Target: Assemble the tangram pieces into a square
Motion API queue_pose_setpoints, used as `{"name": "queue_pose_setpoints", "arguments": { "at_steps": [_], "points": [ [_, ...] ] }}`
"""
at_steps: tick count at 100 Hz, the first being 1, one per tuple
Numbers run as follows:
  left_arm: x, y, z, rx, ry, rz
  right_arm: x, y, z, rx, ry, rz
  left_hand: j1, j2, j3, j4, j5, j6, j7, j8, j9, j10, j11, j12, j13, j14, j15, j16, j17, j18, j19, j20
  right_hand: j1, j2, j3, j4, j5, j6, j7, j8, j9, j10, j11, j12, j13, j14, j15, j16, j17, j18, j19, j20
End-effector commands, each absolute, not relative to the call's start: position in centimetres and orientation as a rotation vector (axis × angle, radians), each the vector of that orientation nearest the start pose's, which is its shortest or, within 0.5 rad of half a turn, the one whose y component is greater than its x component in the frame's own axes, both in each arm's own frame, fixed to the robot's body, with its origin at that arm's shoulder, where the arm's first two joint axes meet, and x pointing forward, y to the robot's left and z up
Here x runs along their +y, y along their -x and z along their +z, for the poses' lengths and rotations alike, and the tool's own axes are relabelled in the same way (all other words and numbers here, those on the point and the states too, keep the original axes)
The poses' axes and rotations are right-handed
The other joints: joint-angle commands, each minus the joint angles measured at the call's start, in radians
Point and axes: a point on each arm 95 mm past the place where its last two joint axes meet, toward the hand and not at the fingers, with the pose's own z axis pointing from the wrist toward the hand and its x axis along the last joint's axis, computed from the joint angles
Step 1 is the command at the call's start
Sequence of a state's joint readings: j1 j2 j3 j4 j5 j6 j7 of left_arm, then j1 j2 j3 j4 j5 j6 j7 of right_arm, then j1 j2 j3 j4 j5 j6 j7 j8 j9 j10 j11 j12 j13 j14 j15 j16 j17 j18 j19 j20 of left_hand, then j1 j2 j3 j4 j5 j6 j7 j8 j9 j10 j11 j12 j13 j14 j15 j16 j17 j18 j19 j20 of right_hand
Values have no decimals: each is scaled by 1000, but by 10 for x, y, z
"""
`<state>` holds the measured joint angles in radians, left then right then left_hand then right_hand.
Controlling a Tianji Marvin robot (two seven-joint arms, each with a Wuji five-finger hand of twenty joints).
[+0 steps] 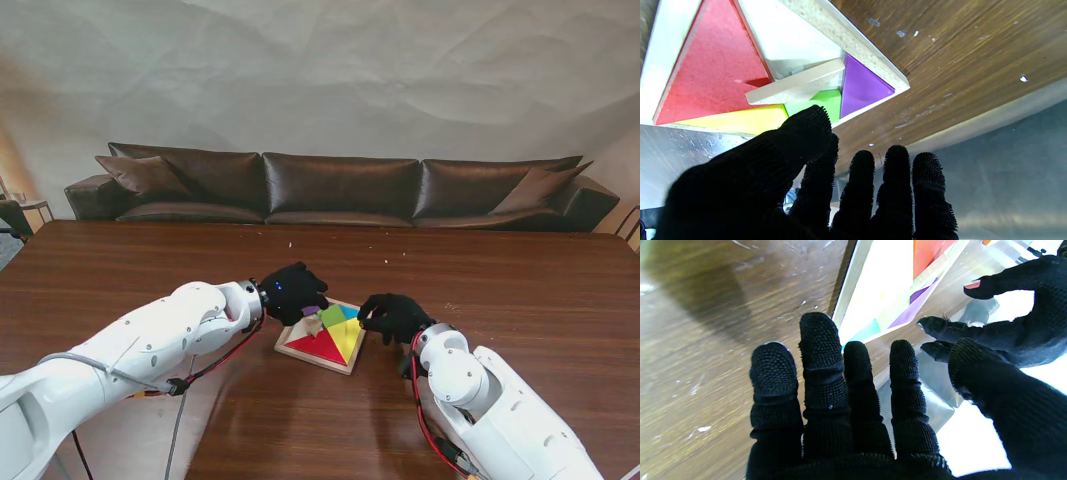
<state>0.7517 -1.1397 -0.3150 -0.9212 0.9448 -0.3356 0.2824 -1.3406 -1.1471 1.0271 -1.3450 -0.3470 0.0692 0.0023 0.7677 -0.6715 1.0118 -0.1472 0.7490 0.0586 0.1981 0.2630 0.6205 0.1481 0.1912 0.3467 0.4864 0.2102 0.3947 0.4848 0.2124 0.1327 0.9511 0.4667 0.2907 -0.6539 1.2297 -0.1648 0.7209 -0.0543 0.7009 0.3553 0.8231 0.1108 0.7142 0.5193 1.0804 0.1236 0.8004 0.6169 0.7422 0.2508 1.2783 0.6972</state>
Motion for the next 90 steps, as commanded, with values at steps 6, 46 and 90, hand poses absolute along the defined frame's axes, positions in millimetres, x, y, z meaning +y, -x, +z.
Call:
{"name": "queue_pose_setpoints", "arguments": {
  "at_steps": [6, 46, 90],
  "points": [
    [-80, -505, -339, 2090, 476, -1489, 31, -445, -363, -1549, 2289, -2039, -8, 47, -18, 22, 37, -6, 55, 23, 78, 16, 64, 76, 52, 24, 56, 39, 26, 33, 89, 47, 9, 4, -11, 9, 6, -1, 4, -15, -21, 18, -5, -15, -15, 5, 14, 2, -194, -18, 53, 20],
    [-65, -492, -349, 2110, 657, -1454, 33, -446, -364, -1549, 2284, -2034, 117, 69, -196, -58, 148, 2, 113, 80, 358, 0, 173, 749, 222, 52, 384, 335, 97, 36, 371, 253, 8, 10, -14, 10, 5, 0, 5, -15, -22, 18, -5, -15, -15, 5, 15, 3, -194, -18, 54, 21],
    [-61, -496, -358, 2133, 648, -1381, 33, -446, -365, -1540, 2285, -2030, 117, 93, -249, -51, 57, 96, -36, -63, 366, -16, 219, 892, 219, 37, 486, 405, 94, 24, 420, 317, 7, 14, -16, 11, 4, 0, 4, -16, -21, 18, -5, -15, -17, 9, 15, 3, -196, -18, 55, 21]
  ]
}}
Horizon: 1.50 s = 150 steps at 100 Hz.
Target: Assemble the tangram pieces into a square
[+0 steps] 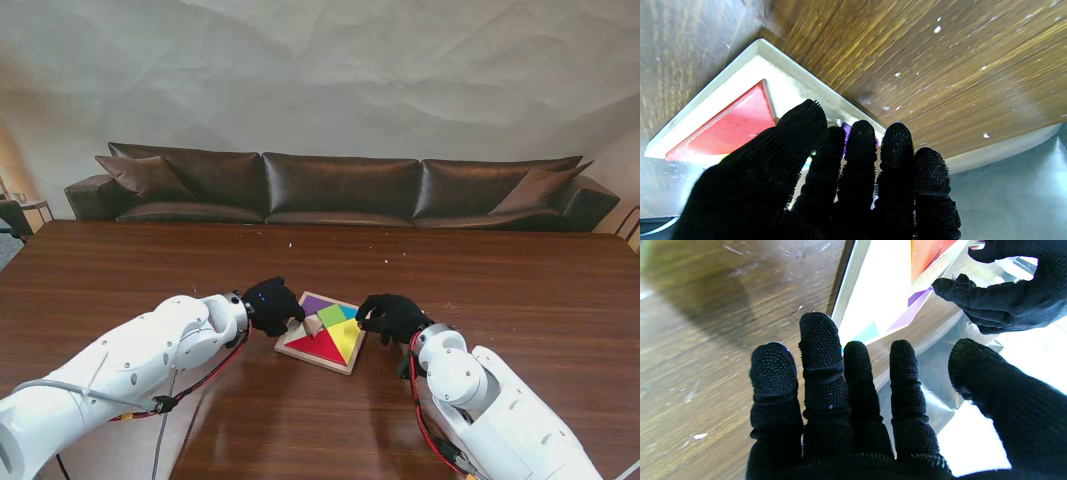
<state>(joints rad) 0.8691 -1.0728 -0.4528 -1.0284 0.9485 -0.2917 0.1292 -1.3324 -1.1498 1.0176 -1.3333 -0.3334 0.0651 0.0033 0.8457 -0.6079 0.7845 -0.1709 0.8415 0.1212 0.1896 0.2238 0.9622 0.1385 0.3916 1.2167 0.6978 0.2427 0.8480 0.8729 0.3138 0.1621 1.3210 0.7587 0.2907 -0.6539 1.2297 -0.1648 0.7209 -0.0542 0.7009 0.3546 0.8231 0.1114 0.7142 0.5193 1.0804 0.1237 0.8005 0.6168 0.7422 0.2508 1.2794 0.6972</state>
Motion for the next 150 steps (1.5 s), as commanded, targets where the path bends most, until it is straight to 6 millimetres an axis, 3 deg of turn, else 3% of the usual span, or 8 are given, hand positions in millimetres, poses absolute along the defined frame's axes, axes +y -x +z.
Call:
{"name": "queue_pose_setpoints", "arguments": {
  "at_steps": [1, 47, 60, 68, 73, 82, 124, 150],
  "points": [
    [-61, -496, -359, 2134, 648, -1379, 33, -446, -365, -1540, 2285, -2030, 38, 30, -21, -27, -42, 37, -31, -26, 23, -6, 19, 22, 7, 5, 33, 18, -8, -5, 50, 25, 7, 14, -16, 11, 4, 0, 4, -15, -21, 17, -5, -15, -16, 8, 15, 3, -196, -18, 53, 21],
    [-59, -496, -364, 2123, 661, -1382, 32, -447, -366, -1543, 2283, -2022, 5, 50, -11, -24, -94, 67, -69, -93, -10, 10, 71, 16, 5, -4, 45, 26, -9, -10, 48, 33, 7, 14, -15, 11, 5, 0, 4, -15, -20, 18, -5, -15, -16, 3, 15, 3, -195, -19, 54, 22],
    [-59, -497, -365, 2118, 662, -1395, 32, -447, -366, -1545, 2282, -2021, 8, 42, -12, -27, -92, 49, -60, -91, -4, -8, 78, 16, 8, -8, 48, 26, -5, -10, 50, 33, 6, 13, -16, 11, 5, 0, 4, -15, -21, 19, -5, -15, -16, 6, 16, 3, -195, -19, 54, 22],
    [-59, -497, -366, 2117, 666, -1403, 32, -447, -366, -1545, 2283, -2019, 3, 48, -8, -25, -94, 41, -52, -88, -8, 12, 82, 14, 10, -6, 50, 27, -2, -9, 52, 33, 7, 13, -15, 11, 5, -1, 4, -15, -22, 18, -5, -15, -17, 8, 16, 3, -196, -19, 54, 22],
    [-59, -497, -367, 2115, 663, -1408, 32, -447, -366, -1546, 2283, -2019, 8, 41, -11, -27, -94, 28, -46, -86, -1, -10, 86, 15, 14, -9, 52, 27, 2, -10, 53, 33, 7, 13, -15, 11, 6, -1, 5, -15, -22, 18, -6, -15, -16, 6, 16, 3, -196, -19, 54, 22],
    [-58, -497, -367, 2112, 663, -1414, 33, -447, -367, -1546, 2282, -2018, 7, 46, -8, -26, -94, 12, -35, -81, -1, 10, 92, 19, 19, -9, 57, 28, 6, -9, 57, 33, 7, 13, -15, 11, 5, 0, 4, -15, -21, 18, -5, -15, -16, 9, 16, 3, -196, -19, 54, 22],
    [-57, -495, -369, 2089, 666, -1440, 33, -448, -367, -1549, 2283, -2015, 17, 58, -17, -26, -88, 1, -17, -70, 10, 1, 133, 58, 33, -15, 99, 49, 15, -5, 77, 38, 7, 13, -15, 11, 5, 1, 4, -15, -23, 18, -5, -15, -16, 6, 16, 2, -195, -19, 54, 22],
    [-55, -494, -367, 2053, 713, -1480, 33, -448, -367, -1556, 2279, -2011, 10, 153, -48, -13, -25, -65, 65, 25, 4, 13, 182, 45, 37, 1, 126, 62, 13, 9, 90, 53, 7, 14, -16, 11, 5, 0, 4, -15, -23, 17, -5, -15, -17, 9, 16, 3, -196, -20, 54, 21]
  ]
}}
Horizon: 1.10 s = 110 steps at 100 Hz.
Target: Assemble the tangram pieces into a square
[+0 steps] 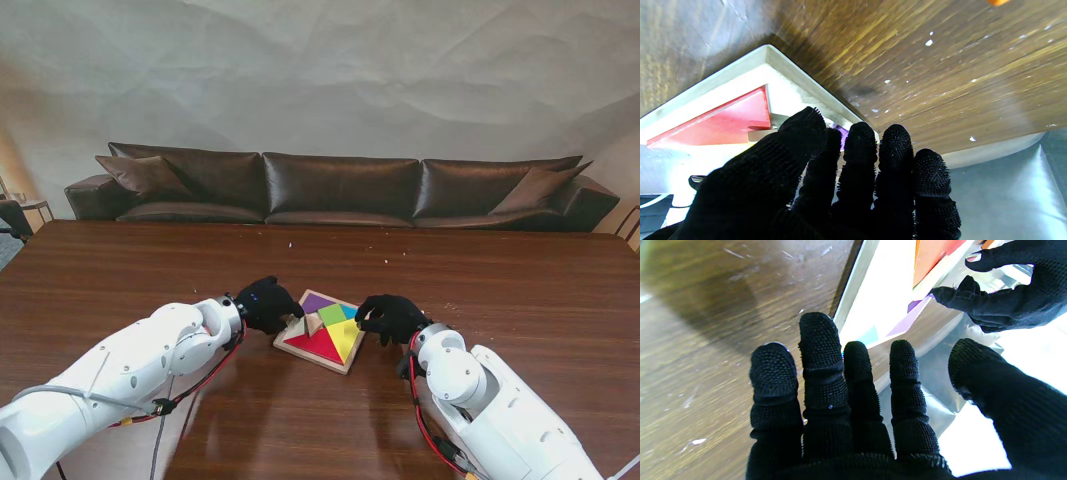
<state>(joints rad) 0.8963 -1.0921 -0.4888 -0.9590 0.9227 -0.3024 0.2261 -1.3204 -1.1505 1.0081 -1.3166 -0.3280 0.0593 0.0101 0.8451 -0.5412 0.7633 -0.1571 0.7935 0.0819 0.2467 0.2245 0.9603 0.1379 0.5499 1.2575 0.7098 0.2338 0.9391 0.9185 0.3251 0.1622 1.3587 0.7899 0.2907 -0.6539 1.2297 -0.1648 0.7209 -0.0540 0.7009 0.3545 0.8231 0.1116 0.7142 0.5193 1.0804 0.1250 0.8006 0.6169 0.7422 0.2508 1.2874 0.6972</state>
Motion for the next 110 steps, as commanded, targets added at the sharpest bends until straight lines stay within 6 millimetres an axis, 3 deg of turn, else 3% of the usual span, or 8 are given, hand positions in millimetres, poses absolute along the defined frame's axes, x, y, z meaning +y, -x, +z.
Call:
{"name": "queue_pose_setpoints", "arguments": {
  "at_steps": [1, 9, 17, 24, 37, 64, 88, 110],
  "points": [
    [-55, -494, -367, 2053, 713, -1480, 33, -448, -367, -1557, 2278, -2011, 11, 90, -26, -26, 23, -28, 9, 28, 6, 14, 25, 4, 24, 10, 34, 16, 1, 10, 52, 22, 7, 13, -16, 11, 5, 0, 4, -15, -23, 17, -5, -15, -16, 4, 16, 3, -195, -20, 46, 21],
    [-54, -494, -366, 2054, 720, -1479, 33, -448, -368, -1557, 2278, -2010, 16, 109, -29, -26, 22, -35, 10, 40, 0, 20, 27, 0, 18, 17, 32, 16, -5, 11, 50, 24, 7, 14, -16, 11, 5, -1, 4, -15, -23, 17, -5, -15, -15, 3, 16, 2, -195, -20, 46, 21],
    [-54, -494, -367, 2061, 729, -1478, 33, -448, -368, -1556, 2280, -2009, 73, 140, -76, -31, 33, -50, 5, 66, -1, 22, 32, 1, 15, 21, 35, 20, -9, 14, 46, 35, 7, 14, -16, 11, 5, 0, 4, -15, -23, 18, -5, -15, -16, 7, 16, 2, -195, -20, 46, 21],
    [-55, -494, -367, 2072, 729, -1471, 33, -448, -368, -1555, 2281, -2009, 126, 170, -118, -31, 36, -48, -2, 67, 6, 19, 34, 19, 17, 16, 45, 26, -8, 12, 47, 43, 7, 14, -16, 11, 6, 0, 5, -15, -23, 18, -5, -15, -16, 7, 16, 3, -195, -19, 47, 21],
    [-57, -495, -368, 2088, 732, -1455, 33, -448, -368, -1553, 2282, -2011, 143, 184, -151, -26, 3, -16, -56, 21, -2, 20, 37, 30, 8, 19, 48, 32, -16, 12, 43, 49, 7, 15, -16, 11, 5, 0, 4, -15, -23, 18, -5, -15, -16, 8, 16, 3, -195, -19, 47, 21],
    [-58, -496, -369, 2092, 731, -1449, 33, -449, -368, -1552, 2283, -2010, 85, 186, -149, -16, -83, 38, -125, -54, -14, 19, 44, 25, 4, 18, 46, 33, -20, 9, 39, 54, 7, 14, -17, 12, 5, -1, 4, -15, -23, 19, -5, -15, -15, 7, 17, 3, -195, -19, 47, 21],
    [-57, -495, -368, 2089, 734, -1445, 33, -449, -369, -1553, 2281, -2008, 48, 182, -122, -12, -96, 62, -120, -80, -22, 20, 62, 13, 4, 16, 48, 35, -20, 8, 38, 58, 7, 14, -16, 12, 6, 0, 5, -15, -23, 18, -5, -15, -15, 5, 17, 2, -194, -20, 47, 21],
    [-59, -496, -369, 2094, 735, -1448, 33, -449, -369, -1552, 2281, -2007, 42, 182, -120, -12, -106, 52, -122, -87, -27, 18, 64, 10, 2, 14, 47, 35, -21, 7, 37, 58, 7, 16, -16, 12, 5, 0, 5, -15, -22, 18, -4, -15, -15, 7, 17, 3, -194, -19, 47, 21]
  ]
}}
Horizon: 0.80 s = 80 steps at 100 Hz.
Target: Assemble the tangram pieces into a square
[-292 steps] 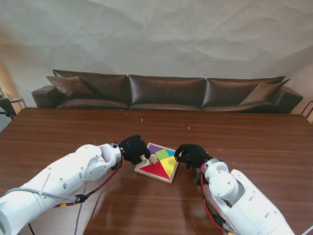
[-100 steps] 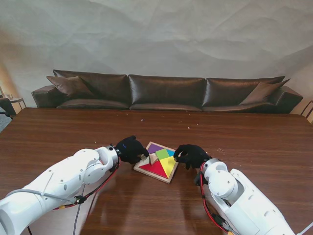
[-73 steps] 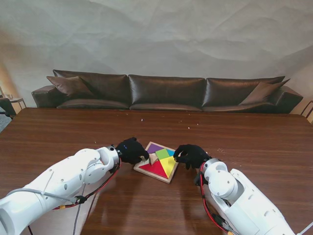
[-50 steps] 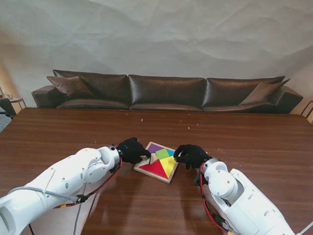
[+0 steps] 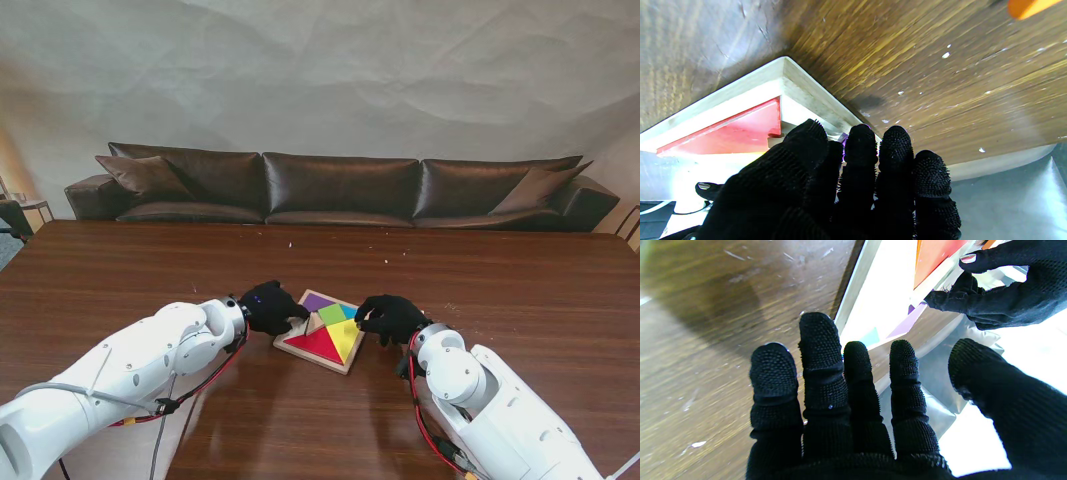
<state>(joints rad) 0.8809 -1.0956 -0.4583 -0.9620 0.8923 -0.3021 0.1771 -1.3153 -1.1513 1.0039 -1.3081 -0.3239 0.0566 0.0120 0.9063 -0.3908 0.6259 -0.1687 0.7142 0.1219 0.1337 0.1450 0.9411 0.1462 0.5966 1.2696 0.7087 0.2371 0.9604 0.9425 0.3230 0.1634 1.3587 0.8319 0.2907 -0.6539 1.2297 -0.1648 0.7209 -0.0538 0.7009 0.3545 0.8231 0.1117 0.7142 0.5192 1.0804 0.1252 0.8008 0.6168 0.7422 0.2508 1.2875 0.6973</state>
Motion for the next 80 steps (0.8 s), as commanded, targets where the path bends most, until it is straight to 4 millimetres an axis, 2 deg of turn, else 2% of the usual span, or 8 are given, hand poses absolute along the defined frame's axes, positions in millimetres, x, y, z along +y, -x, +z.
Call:
{"name": "queue_pose_setpoints", "arguments": {
  "at_steps": [1, 80],
  "points": [
    [-59, -496, -369, 2094, 735, -1448, 33, -449, -369, -1552, 2281, -2006, -19, 31, 18, 0, -28, 10, -9, -8, -8, 10, 18, -2, 3, 11, 25, 11, -19, 5, 37, 16, 7, 16, -16, 11, 5, 0, 5, -15, -22, 17, -4, -15, -15, 4, 17, 3, -194, -19, 47, 21],
    [-63, -497, -369, 2098, 747, -1457, 34, -449, -370, -1554, 2278, -2002, -28, 41, 10, 3, -73, -23, -11, -17, -28, 11, 33, 0, -5, 8, 29, 13, -24, 0, 36, 20, 6, 15, -16, 11, 6, -1, 4, -15, -23, 18, -4, -15, -16, 8, 17, 3, -195, -20, 47, 21]
  ]
}}
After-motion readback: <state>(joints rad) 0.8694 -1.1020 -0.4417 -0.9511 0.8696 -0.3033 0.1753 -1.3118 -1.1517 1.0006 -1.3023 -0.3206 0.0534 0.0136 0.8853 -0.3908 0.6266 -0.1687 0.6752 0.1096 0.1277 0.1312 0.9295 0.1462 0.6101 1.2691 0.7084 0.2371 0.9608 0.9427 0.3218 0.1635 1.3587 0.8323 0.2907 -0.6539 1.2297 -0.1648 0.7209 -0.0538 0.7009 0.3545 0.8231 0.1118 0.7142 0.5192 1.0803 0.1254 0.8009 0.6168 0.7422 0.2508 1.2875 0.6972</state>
